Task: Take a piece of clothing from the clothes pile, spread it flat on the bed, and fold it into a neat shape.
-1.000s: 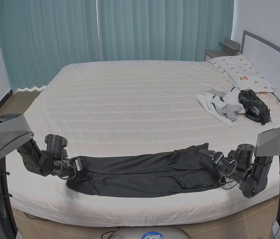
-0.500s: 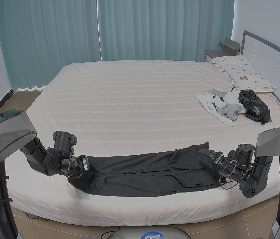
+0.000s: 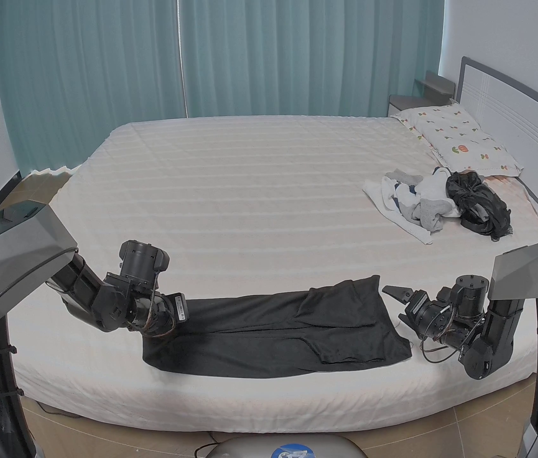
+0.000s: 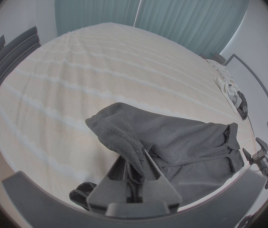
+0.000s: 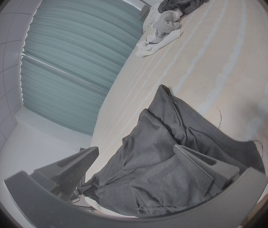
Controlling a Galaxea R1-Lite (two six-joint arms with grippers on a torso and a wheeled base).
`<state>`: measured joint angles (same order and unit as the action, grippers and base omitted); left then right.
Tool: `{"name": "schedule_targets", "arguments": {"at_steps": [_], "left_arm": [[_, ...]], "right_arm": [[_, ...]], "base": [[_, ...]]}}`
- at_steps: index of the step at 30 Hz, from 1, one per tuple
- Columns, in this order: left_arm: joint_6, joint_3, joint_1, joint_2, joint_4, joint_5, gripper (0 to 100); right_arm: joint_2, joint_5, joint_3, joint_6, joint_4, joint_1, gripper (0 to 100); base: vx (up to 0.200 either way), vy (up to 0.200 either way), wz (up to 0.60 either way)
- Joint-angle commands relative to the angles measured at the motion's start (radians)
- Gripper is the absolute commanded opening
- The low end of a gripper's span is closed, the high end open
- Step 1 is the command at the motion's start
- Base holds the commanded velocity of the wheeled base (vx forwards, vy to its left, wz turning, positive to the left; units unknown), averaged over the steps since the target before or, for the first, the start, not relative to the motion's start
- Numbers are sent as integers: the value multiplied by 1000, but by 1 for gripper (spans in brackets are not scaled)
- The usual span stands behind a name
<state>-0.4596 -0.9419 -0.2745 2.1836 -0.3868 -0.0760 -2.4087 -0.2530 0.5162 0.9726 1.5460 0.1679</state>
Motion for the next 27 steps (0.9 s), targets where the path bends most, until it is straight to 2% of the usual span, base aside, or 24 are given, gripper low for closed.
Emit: {"name": "schedule_targets", "arguments": {"at_steps": [1, 6, 9, 15, 19, 27], "left_arm": [[-5, -54, -25, -24, 48, -4, 0], [-48, -123, -55, -28, 155, -5, 0], [-123, -190, -92, -27, 229, -19, 0], [-142, -261, -132, -15, 315, -45, 0], [-179, -311, -161, 2, 356, -47, 0], [-186, -420, -196, 74, 445, -45, 0]], "right_arm": [[0, 0, 1, 0, 0, 2, 100], [2, 0, -1, 0, 0, 1, 100], [2, 0, 1, 0, 0, 2, 100], [2, 0, 1, 0, 0, 4, 100], [0, 0, 1, 0, 0, 4, 100], [0, 0, 2, 0, 0, 5, 100]], "base": [[0, -200, 0], [0, -200, 0], [0, -200, 0], [0, -200, 0], [0, -200, 0], [0, -200, 0]]}}
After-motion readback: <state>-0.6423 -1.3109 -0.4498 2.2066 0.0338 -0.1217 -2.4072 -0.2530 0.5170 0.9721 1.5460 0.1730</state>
